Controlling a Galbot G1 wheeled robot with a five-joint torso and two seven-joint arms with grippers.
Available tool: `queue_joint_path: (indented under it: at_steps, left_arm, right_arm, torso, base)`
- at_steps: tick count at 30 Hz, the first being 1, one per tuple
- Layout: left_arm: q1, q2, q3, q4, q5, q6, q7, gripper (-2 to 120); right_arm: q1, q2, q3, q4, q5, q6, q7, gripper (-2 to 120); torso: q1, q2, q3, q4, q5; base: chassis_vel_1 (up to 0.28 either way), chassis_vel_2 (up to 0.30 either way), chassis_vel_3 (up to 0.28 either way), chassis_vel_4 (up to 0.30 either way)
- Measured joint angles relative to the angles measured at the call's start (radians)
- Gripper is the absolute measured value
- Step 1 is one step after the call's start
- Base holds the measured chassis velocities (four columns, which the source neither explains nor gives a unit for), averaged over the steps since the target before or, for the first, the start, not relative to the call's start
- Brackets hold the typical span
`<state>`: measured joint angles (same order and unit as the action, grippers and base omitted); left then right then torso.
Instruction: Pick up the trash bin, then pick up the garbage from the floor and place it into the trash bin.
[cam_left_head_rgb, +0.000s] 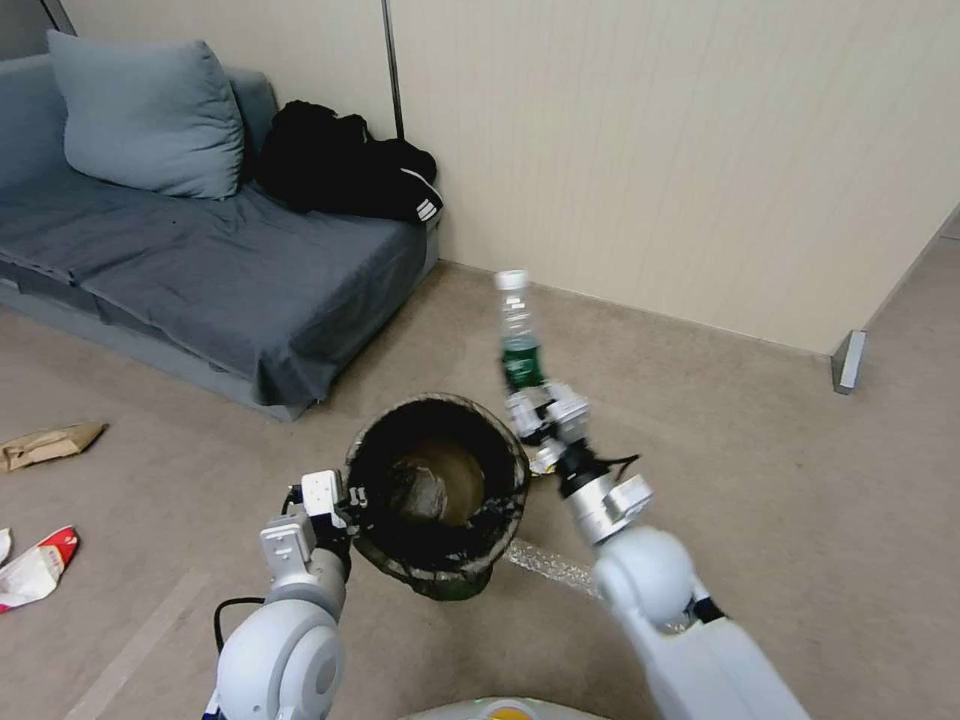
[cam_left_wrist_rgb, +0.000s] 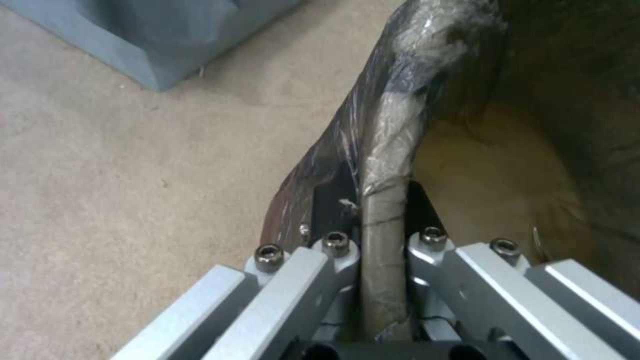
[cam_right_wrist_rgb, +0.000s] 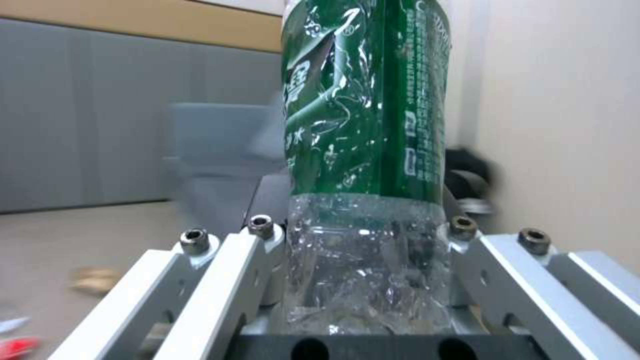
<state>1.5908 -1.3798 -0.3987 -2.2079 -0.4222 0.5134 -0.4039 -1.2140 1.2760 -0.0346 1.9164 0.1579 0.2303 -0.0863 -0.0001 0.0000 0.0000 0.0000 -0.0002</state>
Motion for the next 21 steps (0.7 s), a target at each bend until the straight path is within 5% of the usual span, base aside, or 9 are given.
queue_joint_path:
  at_steps: [8, 21]
  left_arm:
    - [-0.013, 0.015, 0.003, 0.004, 0.003, 0.004, 0.000, 0]
    - [-0.046, 0.022, 0.001, 0.004, 0.003, 0.012, 0.002, 0]
  right_arm:
    - [0.057, 0.002, -0.174, -0.091, -0.020, -0.010, 0.001, 24]
    - [0.010, -0.028, -0.143, -0.150, -0.035, 0.000, 0.011, 24]
  torso:
    - [0.000, 0.000, 0.000, 0.0002, 0.0002]
    - [0.000, 0.000, 0.000, -0.0001, 0.0003]
  base:
    - [0.000, 0.000, 0.000, 0.000]
    - [0.000, 0.000, 0.000, 0.000]
